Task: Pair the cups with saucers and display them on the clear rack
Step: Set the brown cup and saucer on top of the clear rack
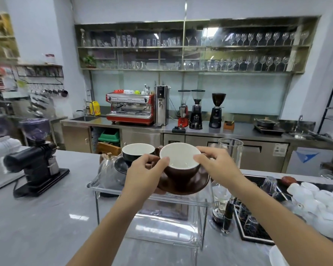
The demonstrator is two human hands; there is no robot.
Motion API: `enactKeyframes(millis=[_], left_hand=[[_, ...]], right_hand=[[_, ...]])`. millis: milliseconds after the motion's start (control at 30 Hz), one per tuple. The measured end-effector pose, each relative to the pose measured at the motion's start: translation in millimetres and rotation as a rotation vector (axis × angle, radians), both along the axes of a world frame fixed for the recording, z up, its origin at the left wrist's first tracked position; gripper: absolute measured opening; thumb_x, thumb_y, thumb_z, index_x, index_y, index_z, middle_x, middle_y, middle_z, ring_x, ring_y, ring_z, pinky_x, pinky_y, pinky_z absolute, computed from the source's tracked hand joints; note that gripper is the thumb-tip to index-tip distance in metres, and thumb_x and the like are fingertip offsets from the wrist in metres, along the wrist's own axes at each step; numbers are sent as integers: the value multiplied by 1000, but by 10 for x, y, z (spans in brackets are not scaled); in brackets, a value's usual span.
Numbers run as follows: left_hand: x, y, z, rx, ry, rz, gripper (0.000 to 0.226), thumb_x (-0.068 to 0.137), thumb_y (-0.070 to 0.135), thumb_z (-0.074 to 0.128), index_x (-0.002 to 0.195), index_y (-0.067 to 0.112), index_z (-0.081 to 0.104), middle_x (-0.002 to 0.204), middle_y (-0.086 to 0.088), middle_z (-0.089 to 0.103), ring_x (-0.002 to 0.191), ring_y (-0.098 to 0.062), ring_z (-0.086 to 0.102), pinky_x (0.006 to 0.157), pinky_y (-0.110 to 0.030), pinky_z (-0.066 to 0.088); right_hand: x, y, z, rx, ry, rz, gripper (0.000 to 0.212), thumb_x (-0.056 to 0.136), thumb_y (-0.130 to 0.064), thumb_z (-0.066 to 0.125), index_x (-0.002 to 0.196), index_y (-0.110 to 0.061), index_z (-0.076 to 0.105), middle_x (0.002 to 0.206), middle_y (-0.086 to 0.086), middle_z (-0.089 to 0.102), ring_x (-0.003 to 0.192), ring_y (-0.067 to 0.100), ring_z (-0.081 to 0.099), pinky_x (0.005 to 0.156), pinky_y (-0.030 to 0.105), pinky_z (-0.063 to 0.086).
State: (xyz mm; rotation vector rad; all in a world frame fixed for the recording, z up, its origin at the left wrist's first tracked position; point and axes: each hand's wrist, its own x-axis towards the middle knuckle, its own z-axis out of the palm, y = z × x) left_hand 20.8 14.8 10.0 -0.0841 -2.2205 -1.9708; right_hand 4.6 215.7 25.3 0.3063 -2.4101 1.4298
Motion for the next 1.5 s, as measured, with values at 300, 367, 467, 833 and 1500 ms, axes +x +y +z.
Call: enactKeyframes(millis=[300, 367, 467, 833, 1500], left_hand=[[-102, -8, -80, -75, -39, -21, 22, 92, 38, 67, 102, 18, 67, 88, -10, 76, 73, -24, 77, 50, -32, 61], [-112, -4, -91, -97, -27, -4, 20, 92, 38, 66, 99, 19, 67, 88, -9, 75, 72, -22, 76, 49, -31, 60], [-115, -7, -100, -128, -12, 14, 19, 93, 38, 64, 95, 19, 67, 87, -9, 75, 72, -22, 76, 49, -32, 61], [-133, -81, -35, -345, -50, -7, 31, 96, 44, 57, 107, 17, 68, 93, -5, 72, 77, -22, 74, 55, -37, 65], [159, -51, 279, 342, 204, -123, 64, 101, 56, 23, 124, 15, 67, 123, -4, 73, 115, -21, 68, 108, -48, 47]], right_hand=[[-80, 40, -62, 106, -59, 20, 22, 88, -25, 54, 92, -28, 75, 95, 18, 70, 74, 22, 60, 74, 34, 49], [-105, 51, -71, 123, -74, 22, 22, 88, -26, 53, 95, -23, 74, 94, 17, 71, 76, 28, 61, 73, 33, 47], [-159, 60, -66, 208, -104, 18, 32, 85, -34, 50, 96, -10, 69, 93, 22, 68, 71, 30, 57, 69, 31, 43], [-176, 13, 19, 392, -208, 2, 32, 87, -31, 49, 90, -5, 67, 61, 1, 58, 56, 14, 48, 54, 29, 40], [341, 222, 76, 764, 233, -259, 82, 81, -77, 23, 149, -31, 30, 157, -2, 31, 146, 16, 23, 119, 44, 23]])
